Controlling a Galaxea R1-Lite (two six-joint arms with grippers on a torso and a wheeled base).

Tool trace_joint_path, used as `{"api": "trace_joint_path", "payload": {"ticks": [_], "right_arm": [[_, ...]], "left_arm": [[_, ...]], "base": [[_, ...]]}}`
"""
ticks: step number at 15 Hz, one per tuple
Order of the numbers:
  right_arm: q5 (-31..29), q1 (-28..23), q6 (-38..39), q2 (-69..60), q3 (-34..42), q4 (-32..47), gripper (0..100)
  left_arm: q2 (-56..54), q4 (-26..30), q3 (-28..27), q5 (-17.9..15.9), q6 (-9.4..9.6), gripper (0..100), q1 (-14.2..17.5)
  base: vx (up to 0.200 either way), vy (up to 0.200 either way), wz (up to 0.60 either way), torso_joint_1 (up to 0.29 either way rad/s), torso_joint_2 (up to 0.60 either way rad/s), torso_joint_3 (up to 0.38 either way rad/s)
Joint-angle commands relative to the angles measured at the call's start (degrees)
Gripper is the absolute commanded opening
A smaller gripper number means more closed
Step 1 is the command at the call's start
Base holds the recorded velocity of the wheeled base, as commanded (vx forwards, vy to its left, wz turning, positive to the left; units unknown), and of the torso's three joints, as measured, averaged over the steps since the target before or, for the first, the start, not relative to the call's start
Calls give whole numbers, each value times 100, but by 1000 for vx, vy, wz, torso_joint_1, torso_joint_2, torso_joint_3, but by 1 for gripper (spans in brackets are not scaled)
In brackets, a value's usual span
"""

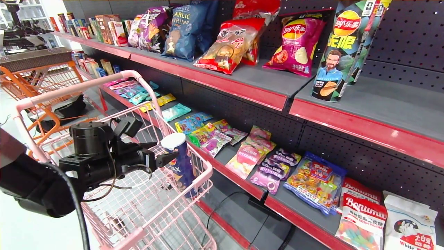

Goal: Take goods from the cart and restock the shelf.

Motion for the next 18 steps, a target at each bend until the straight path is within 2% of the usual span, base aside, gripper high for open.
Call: {"api": "trace_joint_path", "payload": {"ticks": [1,7,10,11,12,13,16,18], "right_arm": [[0,1,0,2,1,-1,100],[9,1,18,2,1,-1,100],[9,10,18,2,1,-1,100],[9,10,18,2,1,-1,100],[9,10,18,2,1,-1,100],[9,1,18,2,1,-1,100],[9,10,18,2,1,-1,100],[9,1,18,2,1,-1,100]], "left_arm": [[449,-22,-238,6,6,100,-86],[871,-277,-572,67,6,100,-183],[941,-277,-572,111,-3,100,-368],[968,-295,-581,216,-11,100,-420],[968,-295,-581,216,-11,0,-420],[1073,-585,-546,287,-20,0,-473],[1029,-620,-484,331,-20,0,-482],[634,-602,-326,480,-38,0,-456]], "base": [[0,0,0,0,0,0],[0,0,0,0,0,0],[0,0,0,0,0,0],[0,0,0,0,0,0],[0,0,0,0,0,0],[0,0,0,0,0,0],[0,0,0,0,0,0],[0,0,0,0,0,0]]}}
